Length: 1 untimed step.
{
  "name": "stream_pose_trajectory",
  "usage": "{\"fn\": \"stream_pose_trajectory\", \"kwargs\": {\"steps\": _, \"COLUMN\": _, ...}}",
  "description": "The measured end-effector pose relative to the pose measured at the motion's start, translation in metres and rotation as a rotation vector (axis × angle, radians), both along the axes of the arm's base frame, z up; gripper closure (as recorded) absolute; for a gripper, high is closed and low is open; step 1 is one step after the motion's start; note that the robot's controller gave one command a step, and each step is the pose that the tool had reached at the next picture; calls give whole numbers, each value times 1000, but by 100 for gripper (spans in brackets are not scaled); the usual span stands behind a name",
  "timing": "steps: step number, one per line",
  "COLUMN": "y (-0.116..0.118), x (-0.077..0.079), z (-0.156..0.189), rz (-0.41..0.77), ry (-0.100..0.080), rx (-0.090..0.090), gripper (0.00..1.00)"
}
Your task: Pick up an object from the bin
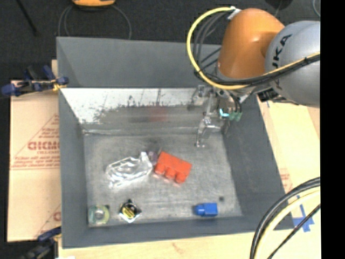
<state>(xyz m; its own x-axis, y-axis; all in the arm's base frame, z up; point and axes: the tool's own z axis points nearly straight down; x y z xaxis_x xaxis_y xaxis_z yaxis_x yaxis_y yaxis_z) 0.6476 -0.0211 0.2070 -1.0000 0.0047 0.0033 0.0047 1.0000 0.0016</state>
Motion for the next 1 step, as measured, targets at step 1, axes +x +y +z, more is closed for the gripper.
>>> {"fn": "stream_pose_trajectory", "kwargs": {"steps": 1, "y": 36, "x": -36, "z": -117, "rz": -111, "ry": -12, "rx": -2, "gripper": 0}}
